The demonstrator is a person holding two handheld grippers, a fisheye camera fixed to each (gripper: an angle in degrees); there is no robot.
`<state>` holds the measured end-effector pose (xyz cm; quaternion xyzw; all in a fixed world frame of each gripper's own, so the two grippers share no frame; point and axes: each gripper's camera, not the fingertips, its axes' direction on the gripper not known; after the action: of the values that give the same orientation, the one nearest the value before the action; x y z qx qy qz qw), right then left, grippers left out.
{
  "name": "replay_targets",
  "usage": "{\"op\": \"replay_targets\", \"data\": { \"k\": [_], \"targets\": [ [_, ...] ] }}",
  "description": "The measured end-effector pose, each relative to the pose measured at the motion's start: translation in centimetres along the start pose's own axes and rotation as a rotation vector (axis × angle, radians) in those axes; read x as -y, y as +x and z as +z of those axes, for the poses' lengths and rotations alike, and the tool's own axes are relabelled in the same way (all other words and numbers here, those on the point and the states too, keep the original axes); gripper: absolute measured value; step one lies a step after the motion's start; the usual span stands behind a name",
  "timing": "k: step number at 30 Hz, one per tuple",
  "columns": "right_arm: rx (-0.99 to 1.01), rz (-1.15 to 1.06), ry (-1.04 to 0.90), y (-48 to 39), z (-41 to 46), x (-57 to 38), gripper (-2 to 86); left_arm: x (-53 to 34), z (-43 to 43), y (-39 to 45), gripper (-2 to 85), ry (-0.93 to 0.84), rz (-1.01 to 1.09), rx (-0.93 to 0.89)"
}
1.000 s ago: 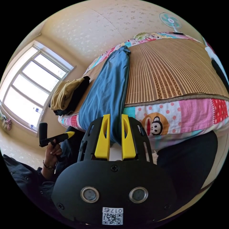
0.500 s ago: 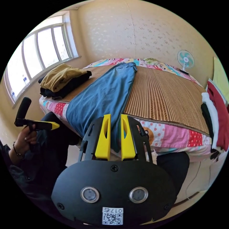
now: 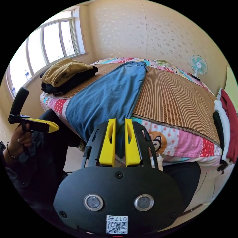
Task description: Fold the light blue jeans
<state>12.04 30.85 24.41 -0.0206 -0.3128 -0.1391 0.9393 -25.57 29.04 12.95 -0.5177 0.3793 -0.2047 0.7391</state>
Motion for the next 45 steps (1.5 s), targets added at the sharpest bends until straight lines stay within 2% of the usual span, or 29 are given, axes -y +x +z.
{"op": "replay_targets", "data": {
  "k": [15, 27, 31, 33, 36, 41, 45],
  "targets": [
    [0.249, 0.178, -0.002, 5.4, -0.7, 0.0, 3.4, 0.8, 0.2, -0.7, 3.4, -0.001, -0.031, 0.009],
    [0.325, 0.094, -0.019, 5.2, -0.7, 0.9, 3.0, 1.5, 2.5, -0.6, 3.4, -0.037, -0.039, -0.025],
    [0.528, -0.002, 0.007, 5.8, -1.4, 1.2, 2.0, 1.7, 2.7, -0.4, 3.4, -0.037, -0.038, -0.028],
    [0.63, -0.025, -0.066, 5.9, -0.2, 1.6, 1.6, 1.8, 2.7, -0.5, 3.5, -0.037, -0.041, -0.023],
    [0.523, -0.004, -0.216, 5.3, 1.8, 2.0, 1.4, 1.9, 3.0, -0.8, 3.5, -0.036, -0.056, -0.027],
    [0.264, -0.058, -0.027, 3.8, -1.4, 2.2, 2.8, 2.1, 3.4, -0.5, 3.3, -0.028, -0.06, -0.032],
    [0.213, -0.03, -0.053, 4.0, -0.9, 2.5, 4.6, 2.3, 4.3, -0.2, 3.3, -0.044, -0.056, -0.036]
  ]
}}
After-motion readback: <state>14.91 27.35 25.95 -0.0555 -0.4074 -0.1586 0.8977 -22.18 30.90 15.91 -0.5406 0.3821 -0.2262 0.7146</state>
